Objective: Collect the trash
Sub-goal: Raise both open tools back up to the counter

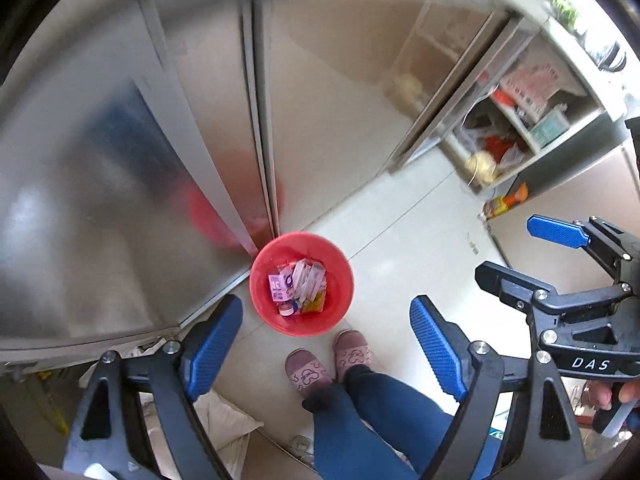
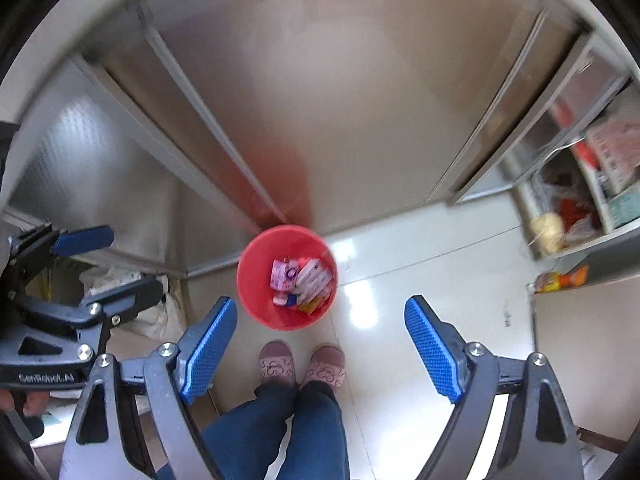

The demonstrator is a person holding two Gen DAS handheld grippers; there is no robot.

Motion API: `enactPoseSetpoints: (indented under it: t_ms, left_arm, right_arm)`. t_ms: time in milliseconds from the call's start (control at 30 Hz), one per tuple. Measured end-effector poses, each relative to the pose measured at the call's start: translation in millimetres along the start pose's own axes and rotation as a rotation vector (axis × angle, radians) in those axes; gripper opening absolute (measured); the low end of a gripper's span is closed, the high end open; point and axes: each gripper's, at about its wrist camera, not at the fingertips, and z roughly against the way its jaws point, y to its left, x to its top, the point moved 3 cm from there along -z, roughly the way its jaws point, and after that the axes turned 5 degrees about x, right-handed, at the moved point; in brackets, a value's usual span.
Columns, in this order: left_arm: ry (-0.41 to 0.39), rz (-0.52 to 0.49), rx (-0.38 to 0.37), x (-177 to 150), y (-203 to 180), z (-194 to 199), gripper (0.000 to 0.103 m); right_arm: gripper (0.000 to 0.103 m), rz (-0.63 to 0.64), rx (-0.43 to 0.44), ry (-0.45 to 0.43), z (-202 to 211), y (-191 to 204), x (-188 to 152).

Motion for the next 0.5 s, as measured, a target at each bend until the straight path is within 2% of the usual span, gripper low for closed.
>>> enactPoseSetpoints:
  t_ms: [133, 200, 333, 500]
  left_arm:
    - [-0.046, 0.016, -0.011, 13, -7, 54, 0.085]
    - [-0.070, 0.026, -0.012, 20, -8, 78, 0.086]
    - [-0.121, 0.033, 0.031, 34, -8, 124, 0.086]
    - [-0.207, 0.073, 0.098, 48, -3, 173, 0.087]
  right_arm:
    - [0.085, 0.015, -0.028, -0.059, 52, 8, 18]
    - [0.089, 0.036, -0.031, -0.084, 75, 12, 25]
    - [0.096, 0.087, -0.048, -0.149, 117, 20, 43]
    - [0.097, 0.124, -0.032, -0.212, 151, 30, 63]
